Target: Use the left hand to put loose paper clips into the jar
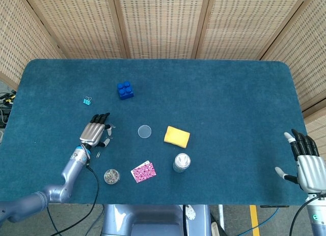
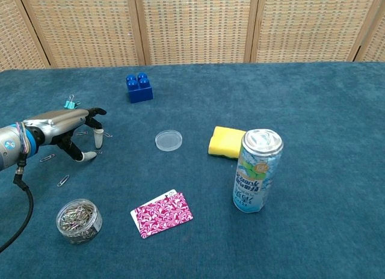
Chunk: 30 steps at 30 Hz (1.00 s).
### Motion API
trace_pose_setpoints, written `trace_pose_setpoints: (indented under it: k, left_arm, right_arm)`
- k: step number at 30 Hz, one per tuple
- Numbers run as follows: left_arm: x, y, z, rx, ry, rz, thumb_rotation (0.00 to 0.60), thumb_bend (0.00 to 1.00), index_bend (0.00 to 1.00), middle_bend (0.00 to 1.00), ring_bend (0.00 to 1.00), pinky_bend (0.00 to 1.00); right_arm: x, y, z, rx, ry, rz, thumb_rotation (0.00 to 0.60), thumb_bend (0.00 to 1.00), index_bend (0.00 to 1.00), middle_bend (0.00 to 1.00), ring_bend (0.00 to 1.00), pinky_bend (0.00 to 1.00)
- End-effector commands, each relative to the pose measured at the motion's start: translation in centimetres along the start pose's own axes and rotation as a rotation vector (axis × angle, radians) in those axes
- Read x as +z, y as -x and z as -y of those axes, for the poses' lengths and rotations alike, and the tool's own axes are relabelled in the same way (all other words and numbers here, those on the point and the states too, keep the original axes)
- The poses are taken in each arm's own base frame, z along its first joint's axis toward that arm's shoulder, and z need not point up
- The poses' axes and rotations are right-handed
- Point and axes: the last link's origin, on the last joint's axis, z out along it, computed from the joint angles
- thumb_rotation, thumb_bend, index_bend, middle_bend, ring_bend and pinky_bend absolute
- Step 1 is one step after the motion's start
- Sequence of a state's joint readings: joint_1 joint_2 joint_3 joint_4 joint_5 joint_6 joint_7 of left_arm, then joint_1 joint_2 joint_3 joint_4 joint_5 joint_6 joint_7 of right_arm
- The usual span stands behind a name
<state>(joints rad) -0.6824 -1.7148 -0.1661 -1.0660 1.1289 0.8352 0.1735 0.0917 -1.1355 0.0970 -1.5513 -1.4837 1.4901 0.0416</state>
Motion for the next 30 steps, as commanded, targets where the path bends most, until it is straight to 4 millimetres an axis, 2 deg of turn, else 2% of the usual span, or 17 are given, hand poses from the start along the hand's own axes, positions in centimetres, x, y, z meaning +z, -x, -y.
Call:
trace_pose_setpoints:
  k: [1,10,30]
  left_arm:
    - [0.02,0.05,-0.05,0.004,0.0,0.0,0.6,0.36,0.53,0.0,0.0,0.0]
    - [0.04,0.37,0.0,0.012,-0.011,0.012,0.6,0.36,0.53,0.0,0.0,0.0]
    - [-0.14,0.42,0.18,0.013,-0.023,0.017,0.6,0.43,0.71,0.0,0.0,0.0]
  right_arm:
    - [0.01,-0.02,-0.03,0.0,0.0,0.0,0.6,0.0,0.06,0.0,0.0,0.0]
    - [-0.03,-0.08,-0.07,0.004,-0.001,0.0,0.6,0.0,0.06,0.0,0.0,0.0]
    - [-0.03,-0.12,-0.07,0.01,-0.001,0.002,0.6,0.0,0.06,0.0,0.0,0.0]
